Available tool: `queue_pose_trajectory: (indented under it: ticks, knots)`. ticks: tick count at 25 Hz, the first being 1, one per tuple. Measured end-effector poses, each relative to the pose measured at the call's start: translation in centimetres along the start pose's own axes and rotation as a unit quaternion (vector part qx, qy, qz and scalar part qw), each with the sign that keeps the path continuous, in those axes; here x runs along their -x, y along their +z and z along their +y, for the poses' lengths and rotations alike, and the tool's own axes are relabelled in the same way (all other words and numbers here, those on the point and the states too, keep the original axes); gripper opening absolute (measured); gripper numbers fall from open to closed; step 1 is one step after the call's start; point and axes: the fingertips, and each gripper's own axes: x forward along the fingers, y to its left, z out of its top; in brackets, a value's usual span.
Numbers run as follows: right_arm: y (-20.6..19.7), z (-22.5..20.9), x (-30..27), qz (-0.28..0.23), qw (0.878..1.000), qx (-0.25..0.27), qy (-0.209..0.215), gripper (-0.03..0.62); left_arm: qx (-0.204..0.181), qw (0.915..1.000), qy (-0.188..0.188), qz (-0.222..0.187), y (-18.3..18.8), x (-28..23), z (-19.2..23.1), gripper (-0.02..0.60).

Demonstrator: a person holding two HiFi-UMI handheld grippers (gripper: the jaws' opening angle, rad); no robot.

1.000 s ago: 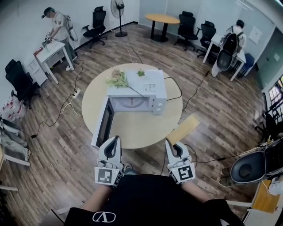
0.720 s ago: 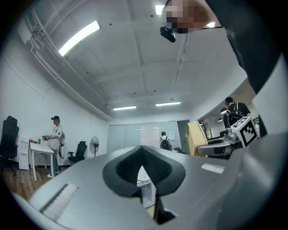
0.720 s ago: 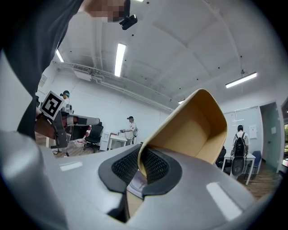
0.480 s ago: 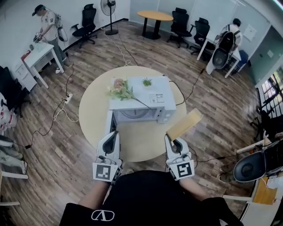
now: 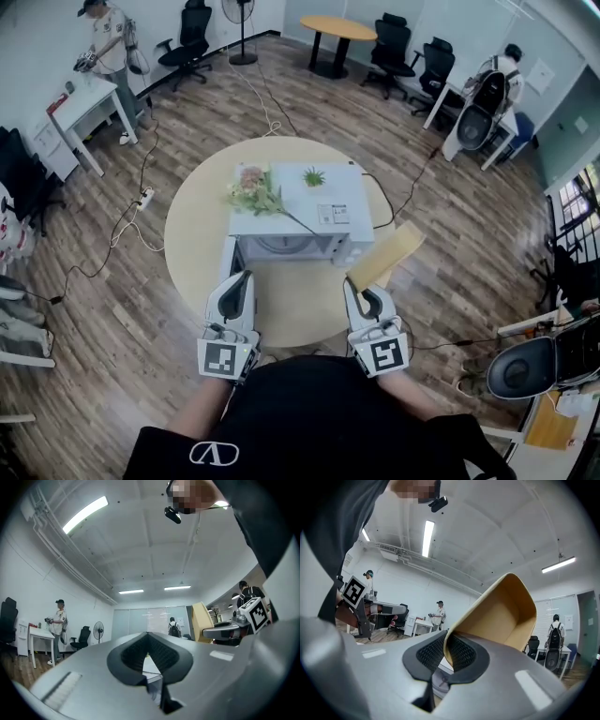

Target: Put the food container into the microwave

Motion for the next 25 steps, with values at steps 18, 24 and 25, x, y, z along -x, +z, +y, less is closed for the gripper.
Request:
queue_pose_trajectory:
  ticks: [18, 24, 25]
  knots:
    - [-1.1, -4.9, -2.6, 0.003, 0.999, 0.002, 0.035, 0.018, -0.007, 0.9993, 0.031, 0.018, -0.7, -3.3, -1.9, 0.0]
    - [-1.2, -4.9, -4.8, 0.02, 0.997, 0.034, 0.061, 0.018, -0.004, 0.9992, 0.033, 0.025, -1.6, -3.5, -1.9, 0.0]
    - [-1.2, -4.7, -5.2, 0.025, 0.996, 0.041, 0.069, 0.018, -0.001, 0.9988, 0.035, 0.033, -1.8, -3.4, -1.8, 0.0]
